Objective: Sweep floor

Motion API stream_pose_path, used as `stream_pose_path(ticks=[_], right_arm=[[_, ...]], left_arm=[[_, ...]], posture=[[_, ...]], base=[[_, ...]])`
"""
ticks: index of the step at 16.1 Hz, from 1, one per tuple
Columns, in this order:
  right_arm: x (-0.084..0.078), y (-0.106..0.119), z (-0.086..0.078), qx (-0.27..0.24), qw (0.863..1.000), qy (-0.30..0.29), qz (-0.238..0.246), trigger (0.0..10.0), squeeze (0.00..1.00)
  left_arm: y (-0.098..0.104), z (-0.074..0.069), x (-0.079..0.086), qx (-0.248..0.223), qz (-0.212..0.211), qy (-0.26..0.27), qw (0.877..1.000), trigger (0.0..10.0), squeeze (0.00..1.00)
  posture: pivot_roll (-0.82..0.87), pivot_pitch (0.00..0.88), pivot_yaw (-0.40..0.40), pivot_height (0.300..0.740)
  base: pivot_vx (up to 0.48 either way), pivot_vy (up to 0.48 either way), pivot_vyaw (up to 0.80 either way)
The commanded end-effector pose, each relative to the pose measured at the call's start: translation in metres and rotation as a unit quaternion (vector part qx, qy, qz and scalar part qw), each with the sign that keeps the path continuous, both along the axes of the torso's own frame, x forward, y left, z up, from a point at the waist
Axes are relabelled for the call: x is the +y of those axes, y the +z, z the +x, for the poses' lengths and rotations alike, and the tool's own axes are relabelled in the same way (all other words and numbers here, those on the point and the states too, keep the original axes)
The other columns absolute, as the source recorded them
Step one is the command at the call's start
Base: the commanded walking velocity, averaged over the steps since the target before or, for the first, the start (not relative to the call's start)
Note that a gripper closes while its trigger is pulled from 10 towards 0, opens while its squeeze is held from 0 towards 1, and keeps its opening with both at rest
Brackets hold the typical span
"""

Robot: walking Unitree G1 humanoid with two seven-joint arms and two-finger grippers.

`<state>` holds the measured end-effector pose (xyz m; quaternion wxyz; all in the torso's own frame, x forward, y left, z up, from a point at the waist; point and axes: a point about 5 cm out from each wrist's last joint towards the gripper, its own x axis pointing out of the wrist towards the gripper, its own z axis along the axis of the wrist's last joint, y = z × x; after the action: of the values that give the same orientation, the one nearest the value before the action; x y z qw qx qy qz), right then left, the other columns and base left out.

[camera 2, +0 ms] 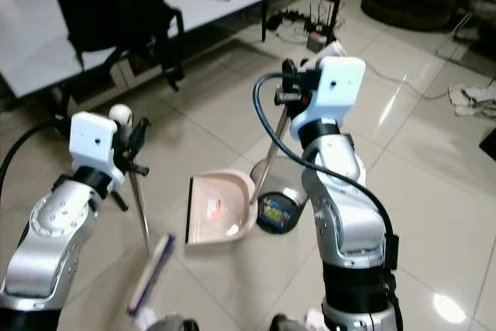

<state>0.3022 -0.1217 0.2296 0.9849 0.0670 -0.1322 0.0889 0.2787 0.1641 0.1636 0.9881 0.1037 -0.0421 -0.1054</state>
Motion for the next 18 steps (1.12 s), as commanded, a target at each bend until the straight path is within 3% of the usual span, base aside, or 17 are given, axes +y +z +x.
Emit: stream_pose_path(ticks=[1,7,12,18], right_arm=[[0.004,0.005,-0.004,-0.014,1.000,0.014,-0.002,10.0,0.00],[-0.005,-0.031,-0.011,0.040,0.997,-0.019,-0.058,10.0,0.00],[-0.017,-0.057,-0.015,0.079,0.991,-0.049,-0.094,10.0,0.00],[-0.024,-0.073,-0.017,0.105,0.988,-0.073,-0.085,10.0,0.00]], left_arm=[[0.006,-0.002,0.001,-0.015,0.008,0.003,1.000,10.0,0.00],[0.000,-0.007,0.000,-0.006,0.010,0.003,1.000,10.0,0.00],[-0.002,-0.006,0.005,-0.008,-0.002,0.042,0.999,10.0,0.00],[-0.004,-0.002,-0.003,-0.014,0.001,0.041,0.999,10.0,0.00]], posture=[[-0.04,0.000,0.049,0.740],[-0.04,0.000,0.057,0.740],[-0.04,0.000,0.063,0.740],[-0.04,0.000,0.073,0.740]], base=[[-0.274,0.000,0.00],[-0.211,0.000,0.00],[0.000,0.000,0.00],[0.124,0.000,0.74]])
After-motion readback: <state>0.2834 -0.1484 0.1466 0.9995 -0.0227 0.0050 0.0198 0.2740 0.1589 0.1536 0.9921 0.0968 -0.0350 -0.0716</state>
